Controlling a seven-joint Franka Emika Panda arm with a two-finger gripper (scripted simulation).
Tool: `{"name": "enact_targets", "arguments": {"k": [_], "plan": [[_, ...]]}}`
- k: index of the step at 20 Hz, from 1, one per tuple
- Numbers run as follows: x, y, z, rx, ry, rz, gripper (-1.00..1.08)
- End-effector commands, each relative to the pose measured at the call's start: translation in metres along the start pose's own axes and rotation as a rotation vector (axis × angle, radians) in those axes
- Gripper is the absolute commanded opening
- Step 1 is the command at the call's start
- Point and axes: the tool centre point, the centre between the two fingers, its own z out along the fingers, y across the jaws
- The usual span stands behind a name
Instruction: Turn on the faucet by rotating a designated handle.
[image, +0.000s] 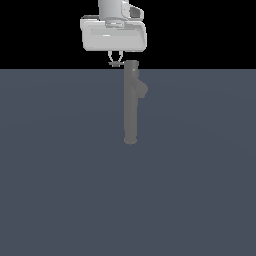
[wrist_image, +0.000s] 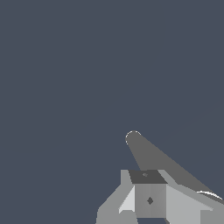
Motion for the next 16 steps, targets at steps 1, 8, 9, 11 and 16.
{"name": "enact_targets", "arguments": {"k": [1,8,9,11,16], "plan": [[0.001,0.0,0.0,0.0,0.001,0.0,-1.0],[-0.015,-0.004,0.0,0.0,0.0,0.0,-1.0],[-0.018,-0.005,0.0,0.0,0.0,0.0,-1.0],[-0.023,-0.007,0.0,0.0,0.0,0.0,-1.0],[-0.037,-0.011,0.0,0.0,0.001,0.0,-1.0]]}}
